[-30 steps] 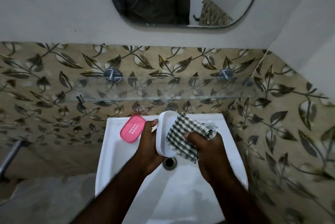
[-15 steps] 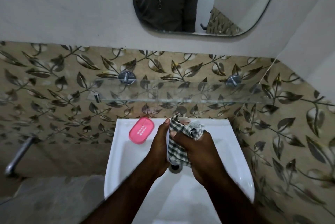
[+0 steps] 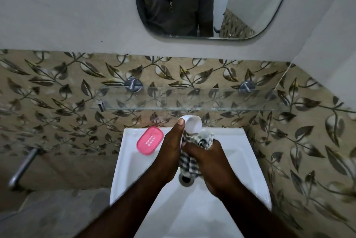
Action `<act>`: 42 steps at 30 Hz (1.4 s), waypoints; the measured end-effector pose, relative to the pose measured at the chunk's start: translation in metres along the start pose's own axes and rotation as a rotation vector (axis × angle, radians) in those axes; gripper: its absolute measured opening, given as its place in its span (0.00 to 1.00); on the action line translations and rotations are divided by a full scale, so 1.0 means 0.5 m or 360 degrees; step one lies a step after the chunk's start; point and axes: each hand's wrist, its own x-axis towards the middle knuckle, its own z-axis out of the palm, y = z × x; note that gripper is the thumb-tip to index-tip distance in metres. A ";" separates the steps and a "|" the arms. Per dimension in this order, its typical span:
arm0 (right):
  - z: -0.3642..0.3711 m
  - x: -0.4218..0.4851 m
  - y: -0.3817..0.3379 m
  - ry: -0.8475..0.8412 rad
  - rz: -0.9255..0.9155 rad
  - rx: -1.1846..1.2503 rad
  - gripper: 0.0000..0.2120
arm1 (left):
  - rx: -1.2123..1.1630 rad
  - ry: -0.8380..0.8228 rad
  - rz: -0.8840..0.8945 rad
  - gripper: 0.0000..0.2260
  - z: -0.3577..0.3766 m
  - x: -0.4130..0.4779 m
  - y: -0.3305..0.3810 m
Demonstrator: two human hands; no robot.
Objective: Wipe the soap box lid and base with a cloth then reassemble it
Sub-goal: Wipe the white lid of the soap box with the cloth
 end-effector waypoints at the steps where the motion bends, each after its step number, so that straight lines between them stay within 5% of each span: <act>1: -0.007 -0.008 0.002 -0.0097 0.0064 -0.0040 0.10 | 0.0058 0.0025 0.0062 0.21 -0.002 0.000 0.002; 8: -0.003 0.014 -0.039 -0.0047 -0.0152 0.0366 0.05 | 0.0005 0.0017 0.0089 0.22 0.009 -0.002 0.004; 15: -0.019 -0.005 -0.008 -0.0348 -0.0032 -0.0242 0.09 | -0.0027 0.0176 0.0124 0.19 0.007 -0.003 0.021; 21: 0.001 0.005 -0.034 -0.0071 -0.0215 0.0189 0.05 | -0.0076 0.0119 -0.0059 0.20 0.014 -0.016 0.022; 28: -0.002 -0.007 -0.013 -0.0197 -0.0118 -0.0224 0.03 | -0.0175 0.0134 0.0115 0.21 0.010 -0.011 0.036; 33: 0.009 0.018 -0.049 0.0049 -0.0287 0.0160 0.06 | -0.0161 0.0036 0.0059 0.20 0.016 -0.006 0.025; 39: 0.000 -0.010 -0.007 -0.0206 -0.0136 -0.0102 0.07 | -0.0080 0.0118 0.0235 0.14 0.004 -0.008 0.042; 42: -0.008 0.019 -0.031 -0.0040 -0.0222 0.0077 0.07 | -0.0060 0.0120 0.0110 0.17 0.019 -0.010 0.029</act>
